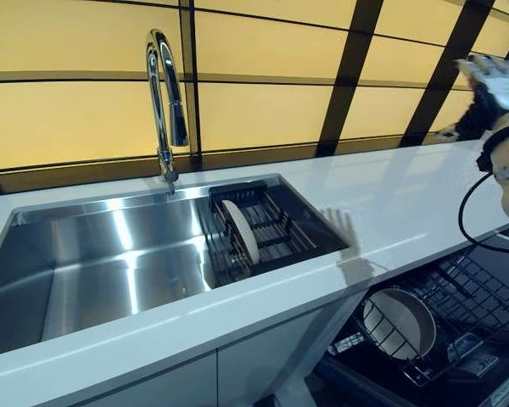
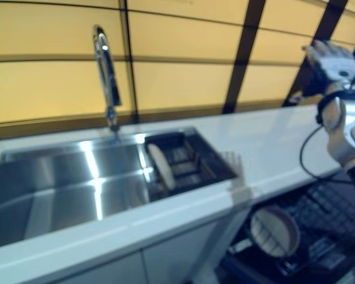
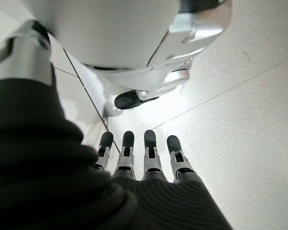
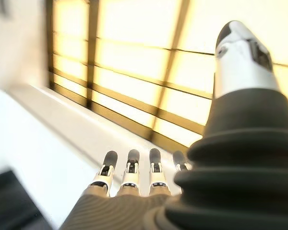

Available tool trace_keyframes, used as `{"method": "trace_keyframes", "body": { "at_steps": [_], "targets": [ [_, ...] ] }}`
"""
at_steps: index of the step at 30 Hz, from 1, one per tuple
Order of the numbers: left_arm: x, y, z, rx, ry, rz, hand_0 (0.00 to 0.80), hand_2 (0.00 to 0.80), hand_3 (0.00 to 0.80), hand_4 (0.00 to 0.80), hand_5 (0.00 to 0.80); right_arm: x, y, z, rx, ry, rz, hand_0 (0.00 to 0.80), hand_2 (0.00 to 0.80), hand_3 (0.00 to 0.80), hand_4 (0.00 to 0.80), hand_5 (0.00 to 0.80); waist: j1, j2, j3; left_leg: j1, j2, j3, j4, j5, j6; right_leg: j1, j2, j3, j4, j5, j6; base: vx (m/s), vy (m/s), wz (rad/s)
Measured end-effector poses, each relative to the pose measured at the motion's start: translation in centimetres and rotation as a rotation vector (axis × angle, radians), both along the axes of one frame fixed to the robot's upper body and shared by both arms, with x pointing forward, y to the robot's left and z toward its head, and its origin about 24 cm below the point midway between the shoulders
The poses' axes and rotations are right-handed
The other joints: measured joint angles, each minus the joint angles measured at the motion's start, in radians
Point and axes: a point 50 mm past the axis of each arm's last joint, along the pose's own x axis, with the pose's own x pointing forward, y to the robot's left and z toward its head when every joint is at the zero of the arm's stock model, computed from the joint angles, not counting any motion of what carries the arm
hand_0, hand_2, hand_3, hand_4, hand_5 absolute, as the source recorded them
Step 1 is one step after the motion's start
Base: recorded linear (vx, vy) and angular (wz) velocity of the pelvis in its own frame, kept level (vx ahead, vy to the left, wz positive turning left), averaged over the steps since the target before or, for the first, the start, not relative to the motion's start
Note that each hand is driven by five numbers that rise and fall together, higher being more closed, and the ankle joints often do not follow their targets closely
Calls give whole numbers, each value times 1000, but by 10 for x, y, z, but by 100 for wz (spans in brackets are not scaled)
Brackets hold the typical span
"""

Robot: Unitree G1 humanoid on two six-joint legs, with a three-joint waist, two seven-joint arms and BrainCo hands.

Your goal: Take plates into dishwasher

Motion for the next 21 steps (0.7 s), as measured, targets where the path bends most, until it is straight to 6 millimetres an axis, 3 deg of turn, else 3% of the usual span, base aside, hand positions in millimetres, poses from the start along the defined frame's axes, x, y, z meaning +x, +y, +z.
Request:
{"method": "trace_keyframes", "body": {
  "at_steps": [11,15,21],
  "targets": [
    [-1,1,0,9,-5,6,0,0,0,0,0,3,63,-41,-468,171,367,0,0,0,0,0,37,-23,-18,-19,-3,-37,1,6,0,3,-1,-39,0,-8,0,13,-19,10],
    [2,0,1,5,-19,10,0,0,0,0,0,3,74,-53,-569,224,426,0,0,0,0,0,53,-28,-18,-24,-7,-47,1,6,0,4,-1,-50,0,-11,1,46,-13,8],
    [3,0,1,7,-33,8,0,0,0,0,0,0,84,-50,-631,217,459,0,0,0,0,0,79,-34,-11,-36,-10,-58,4,8,-1,-1,0,-61,0,-13,1,26,-31,6]
  ]
}}
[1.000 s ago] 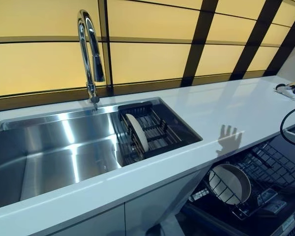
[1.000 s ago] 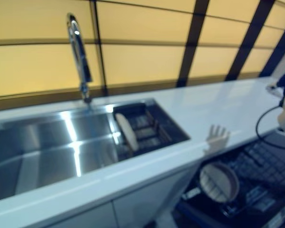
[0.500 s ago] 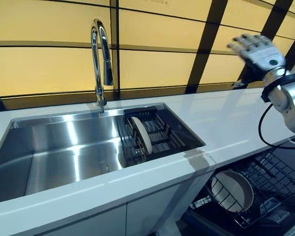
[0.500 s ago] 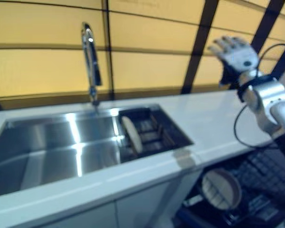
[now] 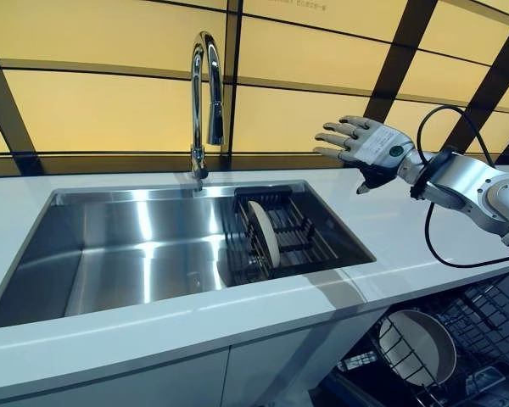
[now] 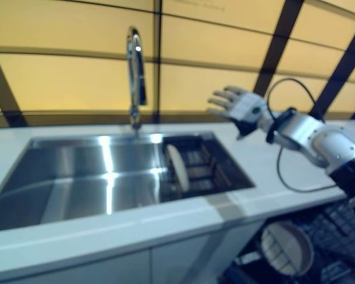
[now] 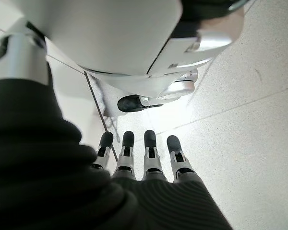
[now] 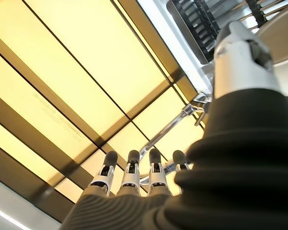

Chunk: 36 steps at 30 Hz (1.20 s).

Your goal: Take plates into dishwasher

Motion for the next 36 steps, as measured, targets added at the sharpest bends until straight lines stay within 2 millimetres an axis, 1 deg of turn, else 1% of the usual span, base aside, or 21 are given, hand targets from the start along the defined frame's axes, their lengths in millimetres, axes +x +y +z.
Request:
{"method": "trace_keyframes", "body": {
  "at_steps": [5,9,11,14,15,19,21,24,29,36],
  "targets": [
    [6,3,2,3,-25,10,0,0,0,0,0,0,3,5,-11,1,-9,0,0,0,0,0,4,-7,33,-38,-3,-38,1,15,-1,-15,1,-36,0,-1,0,-51,-35,22],
    [14,3,3,3,-57,2,0,0,0,0,0,2,10,10,-73,-13,-10,0,0,0,0,0,26,-6,71,-74,-6,-52,3,28,-1,-40,2,-54,0,1,-1,-84,-22,12],
    [12,4,3,5,-52,4,0,0,0,0,0,2,12,13,-86,-23,-8,0,0,0,0,0,27,-6,82,-87,-9,-66,3,29,0,-46,0,-67,0,1,-1,-10,14,19],
    [14,6,4,10,-57,8,0,0,0,0,0,1,15,21,-92,-51,-1,0,0,0,0,0,36,-7,102,-88,-12,-70,2,29,0,-44,-2,-72,1,-1,2,39,16,6],
    [13,6,4,12,-54,9,0,0,0,0,0,0,15,22,-92,-57,1,0,0,0,0,0,50,-7,103,-87,-13,-70,2,28,0,-44,-3,-72,1,-2,2,58,17,1],
    [13,6,4,14,-53,9,0,0,0,0,0,-1,20,28,-93,-72,14,0,0,0,0,0,54,-7,105,-83,-13,-71,2,28,0,-38,-2,-73,1,-3,2,59,16,1],
    [13,6,4,15,-52,8,0,0,0,0,0,-1,22,27,-99,-69,22,0,0,0,0,0,53,-7,105,-81,-13,-71,2,28,0,-37,-2,-73,0,-3,1,18,3,0],
    [13,6,4,15,-52,9,0,0,0,0,0,-6,31,24,-153,-72,65,0,0,0,0,0,54,-7,106,-80,-11,-71,2,28,0,-35,-1,-73,0,-3,1,0,0,0],
    [13,7,4,16,-53,11,0,0,0,0,0,-14,44,21,-195,-67,122,0,0,0,0,0,56,-10,108,-80,-12,-73,2,28,0,-34,-1,-75,0,-3,1,0,0,0],
    [12,9,5,22,-51,11,0,0,0,0,0,-15,46,19,-216,-50,128,0,0,0,0,0,57,-16,112,-81,-14,-76,2,29,0,-34,-2,-76,0,-3,1,0,0,0]
  ]
}}
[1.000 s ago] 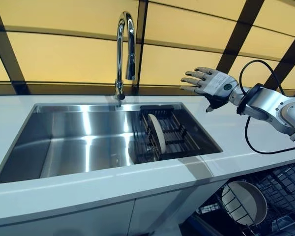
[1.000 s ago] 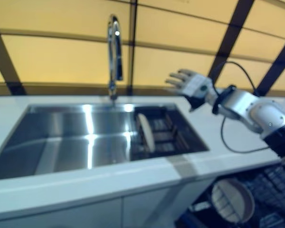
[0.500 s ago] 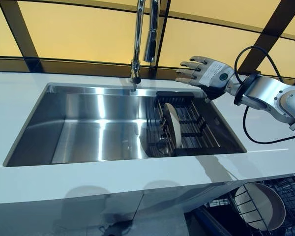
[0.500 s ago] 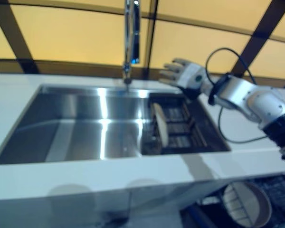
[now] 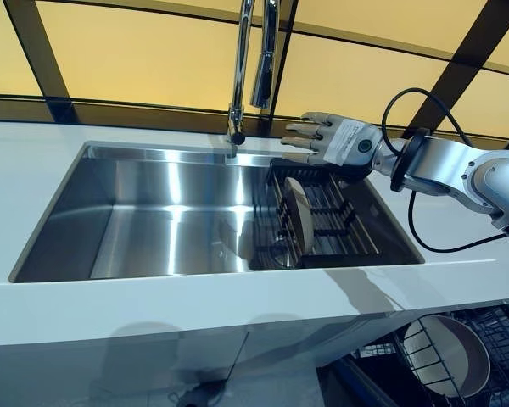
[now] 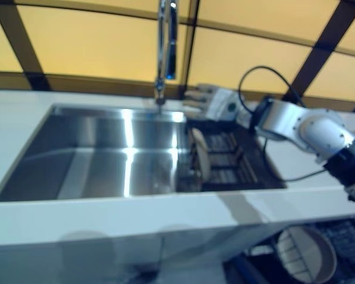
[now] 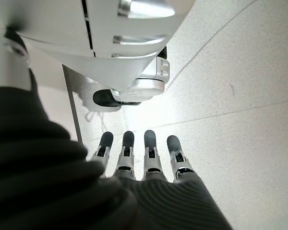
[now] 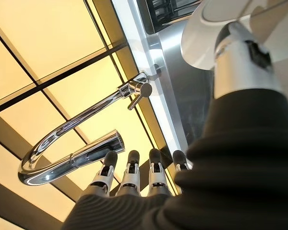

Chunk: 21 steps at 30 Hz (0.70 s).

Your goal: Take plates into dishwasher

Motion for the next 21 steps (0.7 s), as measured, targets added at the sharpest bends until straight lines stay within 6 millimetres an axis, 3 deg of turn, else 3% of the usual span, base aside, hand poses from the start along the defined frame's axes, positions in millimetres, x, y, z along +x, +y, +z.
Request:
{"method": "trace_keyframes", "body": {
  "at_steps": [21],
  "targets": [
    [0,0,0,0,-10,-3,0,0,0,0,0,-5,9,-4,-61,36,21,0,0,0,0,0,4,0,0,0,0,0,1,1,0,1,0,0,0,0,0,0,0,0]
  ]
}}
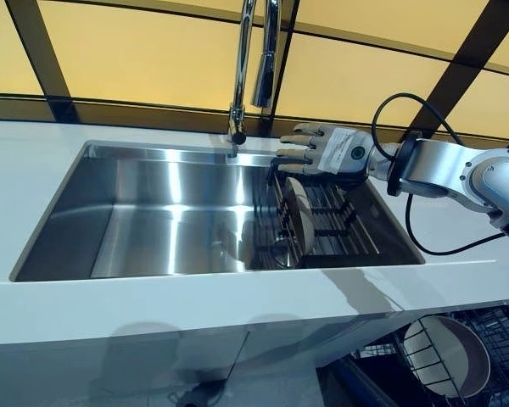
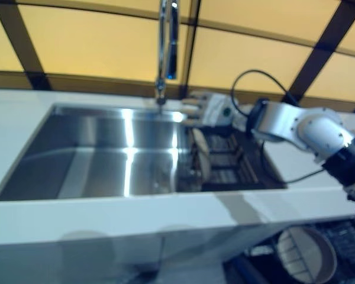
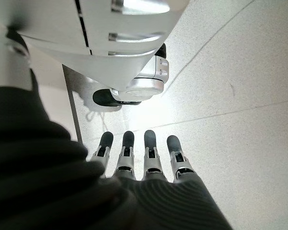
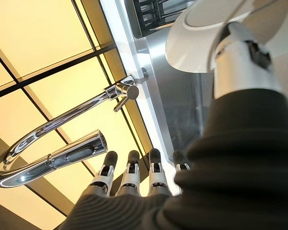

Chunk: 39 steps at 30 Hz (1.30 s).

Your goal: Take plates into dishwasher

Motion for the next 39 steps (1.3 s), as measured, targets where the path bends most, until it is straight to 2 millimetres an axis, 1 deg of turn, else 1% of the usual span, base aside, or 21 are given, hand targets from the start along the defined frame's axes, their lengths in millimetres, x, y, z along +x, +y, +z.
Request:
{"method": "trace_keyframes", "body": {
  "at_steps": [10,18,21,27,29,34,39],
  "targets": [
    [0,0,0,1,-3,-1,0,0,0,0,0,0,11,-4,-3,20,33,0,0,0,0,0,5,-2,1,-3,0,0,0,0,0,-3,0,0,0,0,0,0,0,0],
    [1,1,0,5,-6,-1,0,0,0,0,0,0,13,-6,-18,36,23,0,0,0,0,0,14,-7,6,-5,0,0,0,0,0,-5,0,0,0,0,0,0,0,0],
    [1,2,1,11,-6,-1,0,0,0,0,0,1,19,-9,-17,46,40,0,0,0,0,0,15,-7,13,-6,0,-1,0,0,0,-6,0,-1,0,0,0,-36,0,1],
    [3,4,2,13,-24,2,0,0,0,0,0,1,19,-11,-27,55,32,0,0,0,0,0,16,-10,37,-33,-2,-15,0,7,-1,-24,0,-11,0,1,0,-50,-1,6],
    [3,5,2,16,-26,0,0,0,0,0,0,2,19,-15,-43,70,23,0,0,0,0,0,18,-10,48,-40,-3,-19,0,7,-1,-29,0,-18,0,0,0,-39,-5,7],
    [6,5,3,18,-32,-1,0,0,0,0,0,3,19,-20,-63,86,9,0,0,0,0,0,18,-10,74,-41,-3,-19,0,7,-1,-31,0,-18,1,0,0,-6,-3,0],
    [8,6,3,19,-39,-3,0,0,0,0,0,3,19,-20,-65,88,6,0,0,0,0,0,17,-10,77,-44,-3,-18,0,7,-1,-34,0,-18,0,0,0,0,0,0]
  ]
}}
